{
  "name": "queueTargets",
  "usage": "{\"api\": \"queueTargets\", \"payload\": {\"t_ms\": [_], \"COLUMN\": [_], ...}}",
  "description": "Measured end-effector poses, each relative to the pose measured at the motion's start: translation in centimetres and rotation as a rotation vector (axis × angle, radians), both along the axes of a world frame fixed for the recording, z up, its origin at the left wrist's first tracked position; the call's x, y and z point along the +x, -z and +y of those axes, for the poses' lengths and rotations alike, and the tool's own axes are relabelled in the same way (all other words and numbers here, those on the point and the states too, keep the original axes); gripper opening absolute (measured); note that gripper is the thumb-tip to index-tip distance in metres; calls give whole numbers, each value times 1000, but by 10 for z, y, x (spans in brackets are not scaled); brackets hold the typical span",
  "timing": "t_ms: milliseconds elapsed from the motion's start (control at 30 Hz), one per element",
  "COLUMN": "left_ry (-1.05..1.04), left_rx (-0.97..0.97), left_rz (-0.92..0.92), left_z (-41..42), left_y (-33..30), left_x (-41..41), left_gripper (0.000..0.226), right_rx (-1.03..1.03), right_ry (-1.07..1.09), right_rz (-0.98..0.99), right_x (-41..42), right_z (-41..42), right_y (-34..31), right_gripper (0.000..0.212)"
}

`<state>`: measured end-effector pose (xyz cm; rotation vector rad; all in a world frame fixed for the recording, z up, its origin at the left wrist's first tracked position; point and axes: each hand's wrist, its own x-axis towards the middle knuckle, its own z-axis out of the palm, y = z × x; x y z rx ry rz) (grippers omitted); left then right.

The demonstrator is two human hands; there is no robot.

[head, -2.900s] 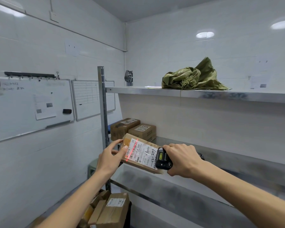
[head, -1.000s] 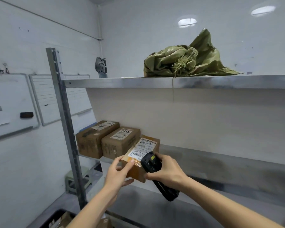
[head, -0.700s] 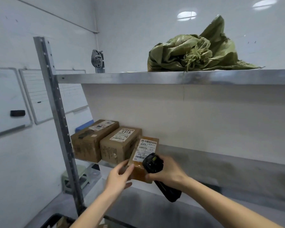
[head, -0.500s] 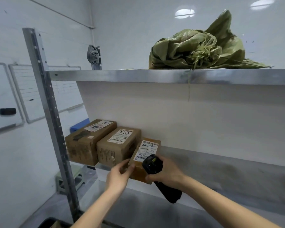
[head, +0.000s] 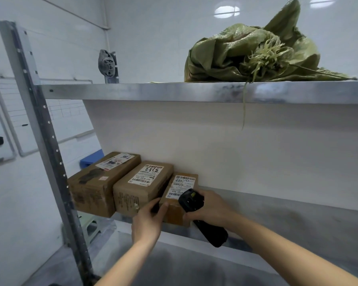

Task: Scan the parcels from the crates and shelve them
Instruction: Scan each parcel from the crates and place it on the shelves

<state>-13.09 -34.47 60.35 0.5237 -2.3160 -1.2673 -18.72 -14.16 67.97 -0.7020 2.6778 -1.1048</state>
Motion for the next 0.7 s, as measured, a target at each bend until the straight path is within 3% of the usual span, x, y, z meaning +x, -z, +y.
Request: {"api": "queueTargets", "payload": {"t_ms": [167,367,533,633,700], "left_ry": [-55,-31,-48,-60,-58], "left_rx": [-98,-43,-23,-53,-33], "left_rz": [-36,-33,-20,2,32], "left_z": [5,1,1,6,8], "left_y": [-9,-7,-15,-27,-34], "left_x": [0,1,20,42,58], "left_gripper": [66,71,81,70,76], "right_rx": [14,-16,-47,-43,-40], "right_ry": [2,23,10,-14,-38], "right_rz": [18,27,93,132,146], "right_x": [-10,-10,8,24,37], "right_z": [-3,4,21,30,35], "right_y": [1,2,-5,-15,-23], "right_gripper": [76,84,64,57,56]}}
